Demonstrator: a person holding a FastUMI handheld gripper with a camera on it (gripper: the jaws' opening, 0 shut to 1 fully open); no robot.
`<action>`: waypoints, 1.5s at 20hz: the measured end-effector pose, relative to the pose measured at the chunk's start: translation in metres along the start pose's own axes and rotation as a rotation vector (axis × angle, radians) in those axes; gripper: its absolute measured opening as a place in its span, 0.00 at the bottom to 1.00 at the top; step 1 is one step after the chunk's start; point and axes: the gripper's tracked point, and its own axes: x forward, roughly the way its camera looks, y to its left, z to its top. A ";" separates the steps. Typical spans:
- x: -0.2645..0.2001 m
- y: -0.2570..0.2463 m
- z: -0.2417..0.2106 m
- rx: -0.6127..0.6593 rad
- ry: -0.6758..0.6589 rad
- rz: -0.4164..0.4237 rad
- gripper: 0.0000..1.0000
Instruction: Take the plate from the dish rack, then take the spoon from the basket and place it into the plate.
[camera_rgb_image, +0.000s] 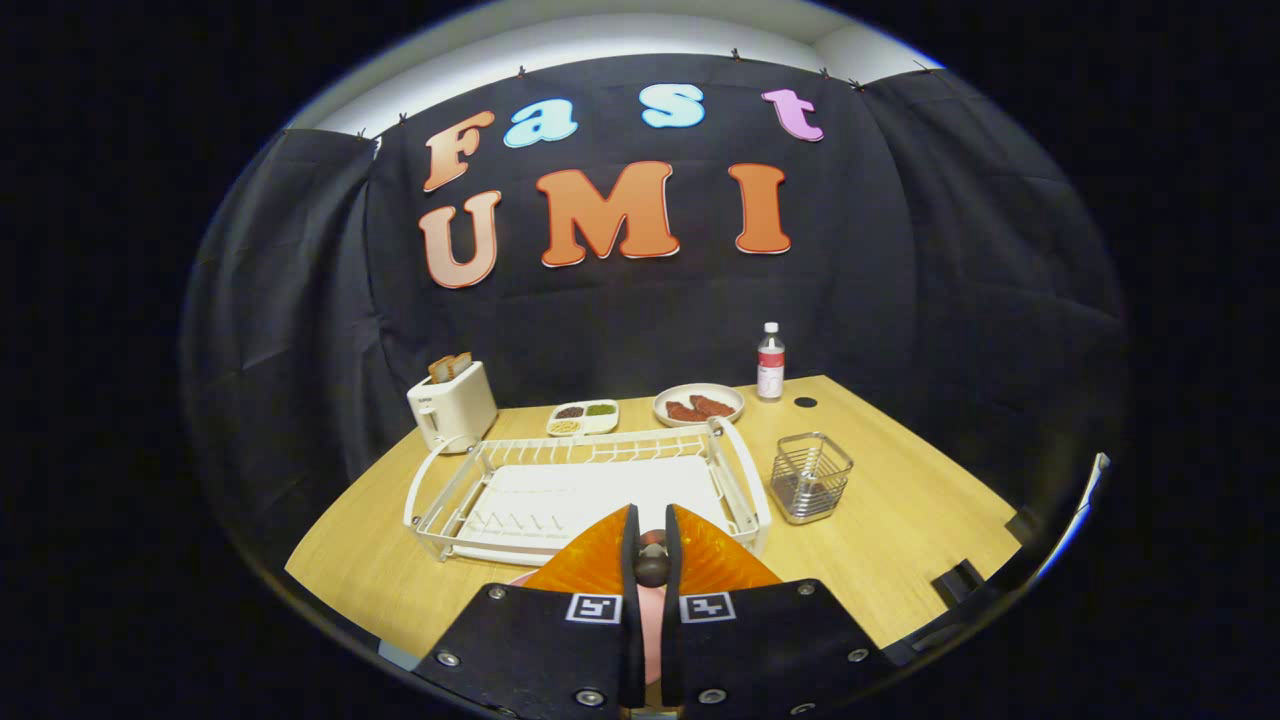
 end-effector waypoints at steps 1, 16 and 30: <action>0.001 0.008 -0.009 -0.009 0.012 0.012 0.07; 0.022 0.044 -0.103 -0.002 0.153 0.077 0.21; 0.025 -0.041 0.002 0.006 0.050 -0.031 0.98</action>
